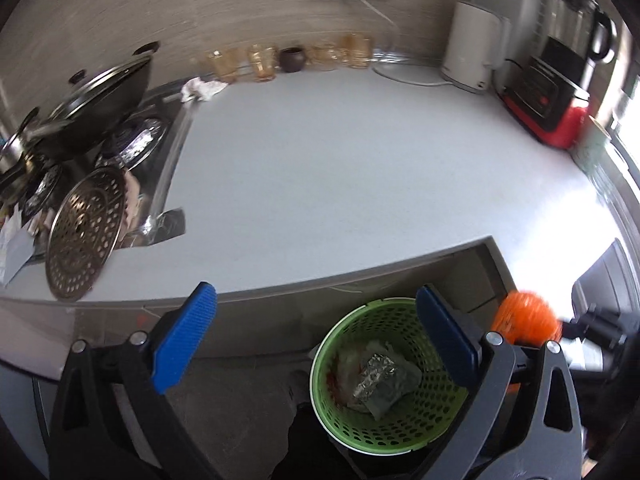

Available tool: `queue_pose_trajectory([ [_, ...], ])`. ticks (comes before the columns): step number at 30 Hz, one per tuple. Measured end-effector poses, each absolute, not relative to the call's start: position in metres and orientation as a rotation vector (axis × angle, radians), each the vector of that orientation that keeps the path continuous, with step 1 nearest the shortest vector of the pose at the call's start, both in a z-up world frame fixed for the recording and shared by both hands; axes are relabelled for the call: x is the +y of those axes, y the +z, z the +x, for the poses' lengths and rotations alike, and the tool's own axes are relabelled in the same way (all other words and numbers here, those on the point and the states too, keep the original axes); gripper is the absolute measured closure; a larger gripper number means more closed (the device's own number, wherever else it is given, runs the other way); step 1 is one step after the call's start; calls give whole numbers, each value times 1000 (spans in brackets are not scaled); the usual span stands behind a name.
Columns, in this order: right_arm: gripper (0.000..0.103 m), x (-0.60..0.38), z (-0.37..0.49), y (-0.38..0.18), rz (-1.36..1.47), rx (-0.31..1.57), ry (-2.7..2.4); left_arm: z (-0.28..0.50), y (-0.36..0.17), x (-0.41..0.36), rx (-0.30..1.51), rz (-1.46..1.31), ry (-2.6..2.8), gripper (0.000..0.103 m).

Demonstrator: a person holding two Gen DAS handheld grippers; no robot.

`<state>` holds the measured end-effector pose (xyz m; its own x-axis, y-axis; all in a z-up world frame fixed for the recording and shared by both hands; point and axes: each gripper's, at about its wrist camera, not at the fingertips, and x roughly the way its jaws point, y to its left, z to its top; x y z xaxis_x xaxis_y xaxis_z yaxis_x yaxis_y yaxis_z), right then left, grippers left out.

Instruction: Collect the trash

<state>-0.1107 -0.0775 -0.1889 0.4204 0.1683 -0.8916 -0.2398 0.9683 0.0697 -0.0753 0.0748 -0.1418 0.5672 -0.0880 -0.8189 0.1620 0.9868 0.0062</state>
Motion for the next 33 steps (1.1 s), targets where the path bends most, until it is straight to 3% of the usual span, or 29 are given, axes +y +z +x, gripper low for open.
queue_pose_trajectory([
  [7, 64, -53, -107, -239, -138, 1214, 296, -76, -157, 77, 1003, 85, -127, 8],
  [11, 41, -47, -100, -264, -140, 1285, 298, -77, -163, 77, 1024, 92, -124, 8],
  [18, 20, -44, -95, -266, -123, 1296, 292, -75, -166, 82, 1033, 102, -116, 8],
  [31, 18, -39, -91, -257, -102, 1285, 294, -68, -166, 85, 1036, 112, -118, 8],
  [33, 14, -45, -89, -250, -88, 1265, 275, -67, -166, 84, 1035, 117, -114, 8],
])
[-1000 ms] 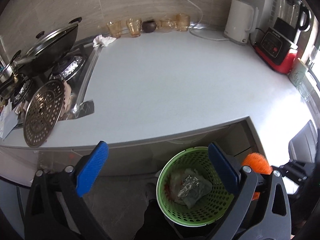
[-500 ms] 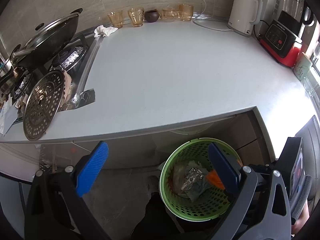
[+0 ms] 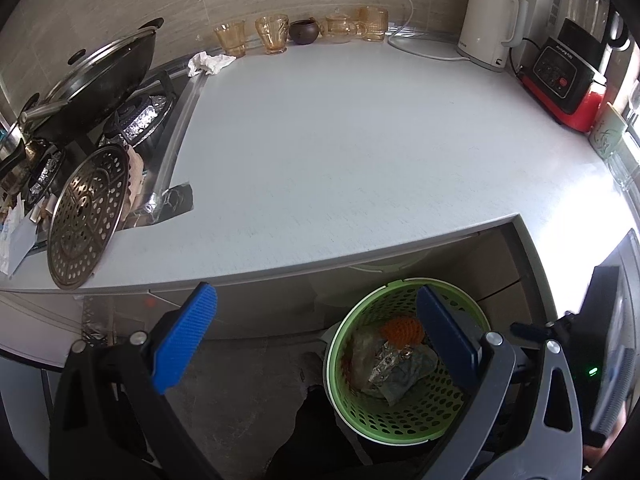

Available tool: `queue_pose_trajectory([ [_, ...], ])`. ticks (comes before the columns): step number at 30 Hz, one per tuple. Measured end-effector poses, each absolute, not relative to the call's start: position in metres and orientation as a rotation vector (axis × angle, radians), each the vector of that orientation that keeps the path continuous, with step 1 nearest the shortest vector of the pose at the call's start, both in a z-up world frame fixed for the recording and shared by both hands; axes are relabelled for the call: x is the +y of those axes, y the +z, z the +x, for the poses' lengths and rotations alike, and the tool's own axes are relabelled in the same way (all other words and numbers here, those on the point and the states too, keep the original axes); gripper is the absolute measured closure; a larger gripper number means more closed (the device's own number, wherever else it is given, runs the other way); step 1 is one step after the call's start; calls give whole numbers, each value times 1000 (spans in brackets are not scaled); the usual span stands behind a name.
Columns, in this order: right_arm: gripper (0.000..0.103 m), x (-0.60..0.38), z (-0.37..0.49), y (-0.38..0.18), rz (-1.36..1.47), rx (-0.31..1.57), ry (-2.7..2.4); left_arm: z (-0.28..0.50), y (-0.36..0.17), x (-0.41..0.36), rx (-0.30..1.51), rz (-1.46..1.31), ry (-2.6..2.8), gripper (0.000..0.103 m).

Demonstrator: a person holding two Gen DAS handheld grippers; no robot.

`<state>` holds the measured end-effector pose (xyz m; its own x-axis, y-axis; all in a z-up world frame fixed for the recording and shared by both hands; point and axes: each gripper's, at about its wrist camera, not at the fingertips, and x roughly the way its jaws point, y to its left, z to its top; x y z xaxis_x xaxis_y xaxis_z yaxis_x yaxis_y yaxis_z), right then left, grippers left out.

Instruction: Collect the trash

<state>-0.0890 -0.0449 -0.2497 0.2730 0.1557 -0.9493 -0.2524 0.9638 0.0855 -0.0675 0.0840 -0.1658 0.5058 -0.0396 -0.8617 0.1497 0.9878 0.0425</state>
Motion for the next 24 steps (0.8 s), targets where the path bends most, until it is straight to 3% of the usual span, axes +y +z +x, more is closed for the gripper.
queue_pose_trajectory([
  [7, 2, -69, -74, -204, -85, 1134, 179, -57, -159, 74, 1008, 141, -134, 8],
  [24, 2, -152, -35, -111, 13, 891, -40, -5, -101, -1, 840, 136, -213, 8],
])
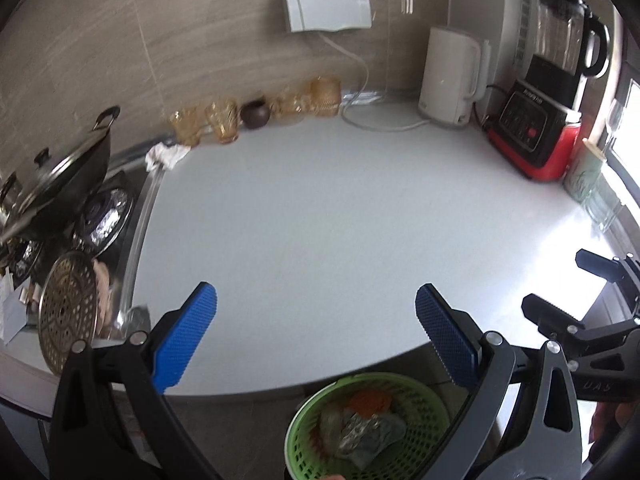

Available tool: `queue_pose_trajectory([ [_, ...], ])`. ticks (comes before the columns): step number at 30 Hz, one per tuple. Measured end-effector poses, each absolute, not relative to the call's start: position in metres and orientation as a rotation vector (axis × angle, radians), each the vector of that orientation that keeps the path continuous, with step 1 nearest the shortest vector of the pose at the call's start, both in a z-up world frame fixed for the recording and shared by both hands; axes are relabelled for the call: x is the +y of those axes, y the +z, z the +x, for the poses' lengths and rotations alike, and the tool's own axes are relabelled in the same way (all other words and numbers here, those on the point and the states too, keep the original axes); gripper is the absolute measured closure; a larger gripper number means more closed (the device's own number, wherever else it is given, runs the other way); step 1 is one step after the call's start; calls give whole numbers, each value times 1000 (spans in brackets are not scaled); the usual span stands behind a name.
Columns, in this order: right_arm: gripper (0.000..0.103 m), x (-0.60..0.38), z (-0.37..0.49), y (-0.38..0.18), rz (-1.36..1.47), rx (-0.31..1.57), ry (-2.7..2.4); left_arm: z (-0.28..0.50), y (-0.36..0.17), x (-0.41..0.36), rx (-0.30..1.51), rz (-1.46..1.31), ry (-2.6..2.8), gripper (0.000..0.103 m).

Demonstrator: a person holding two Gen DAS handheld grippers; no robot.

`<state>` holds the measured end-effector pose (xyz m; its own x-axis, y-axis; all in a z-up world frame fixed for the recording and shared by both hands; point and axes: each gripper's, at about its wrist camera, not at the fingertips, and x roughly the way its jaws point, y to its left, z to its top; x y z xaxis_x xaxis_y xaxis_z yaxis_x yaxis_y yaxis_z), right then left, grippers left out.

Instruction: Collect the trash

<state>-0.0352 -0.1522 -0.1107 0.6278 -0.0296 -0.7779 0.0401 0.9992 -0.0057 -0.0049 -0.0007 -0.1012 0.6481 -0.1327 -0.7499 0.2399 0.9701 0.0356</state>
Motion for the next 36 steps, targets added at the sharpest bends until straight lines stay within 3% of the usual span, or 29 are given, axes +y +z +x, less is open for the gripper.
queue_pose_trajectory([
  [10, 2, -165, -34, -73, 32, 810, -36, -10, -65, -22, 745, 122, -201, 8],
  [28, 2, -182, -60, 70, -13, 420, -121, -26, 75, -37, 429, 50, -189, 8],
  [36, 2, -181, -74, 92, -10, 355, -148, -34, 88, -27, 401, 5, -179, 8],
])
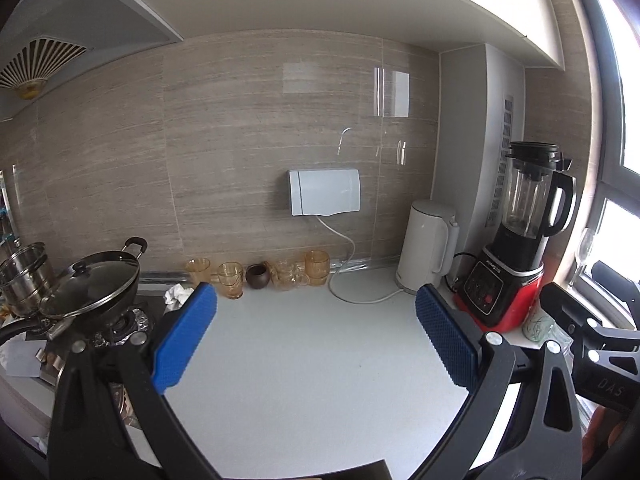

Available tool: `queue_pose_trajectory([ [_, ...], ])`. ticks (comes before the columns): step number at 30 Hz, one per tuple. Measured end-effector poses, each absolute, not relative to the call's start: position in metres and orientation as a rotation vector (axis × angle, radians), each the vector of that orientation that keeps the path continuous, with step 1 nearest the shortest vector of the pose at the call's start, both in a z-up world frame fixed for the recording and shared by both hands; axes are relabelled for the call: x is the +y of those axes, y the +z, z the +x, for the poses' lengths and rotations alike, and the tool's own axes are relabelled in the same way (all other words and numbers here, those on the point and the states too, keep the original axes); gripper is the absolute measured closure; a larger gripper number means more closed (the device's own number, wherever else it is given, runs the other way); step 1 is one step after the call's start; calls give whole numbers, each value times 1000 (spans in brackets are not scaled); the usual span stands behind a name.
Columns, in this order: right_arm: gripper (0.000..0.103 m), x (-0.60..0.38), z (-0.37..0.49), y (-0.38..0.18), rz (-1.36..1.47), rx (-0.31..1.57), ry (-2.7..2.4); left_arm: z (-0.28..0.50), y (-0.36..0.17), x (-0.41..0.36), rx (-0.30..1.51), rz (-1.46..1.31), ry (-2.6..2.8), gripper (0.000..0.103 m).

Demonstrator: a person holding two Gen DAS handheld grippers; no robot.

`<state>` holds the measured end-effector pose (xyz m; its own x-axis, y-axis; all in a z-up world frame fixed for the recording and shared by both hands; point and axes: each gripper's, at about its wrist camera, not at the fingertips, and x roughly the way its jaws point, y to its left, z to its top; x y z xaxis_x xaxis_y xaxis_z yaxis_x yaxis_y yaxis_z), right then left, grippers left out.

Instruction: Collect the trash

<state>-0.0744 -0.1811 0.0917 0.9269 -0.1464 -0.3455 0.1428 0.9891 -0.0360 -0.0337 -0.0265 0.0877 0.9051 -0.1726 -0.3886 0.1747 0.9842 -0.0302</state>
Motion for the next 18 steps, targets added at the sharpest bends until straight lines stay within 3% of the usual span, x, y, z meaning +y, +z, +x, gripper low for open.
queue_pose_trajectory([
  [18, 2, -169, -74, 83, -13, 379, -118, -32, 81, -25, 429, 2, -152, 8],
])
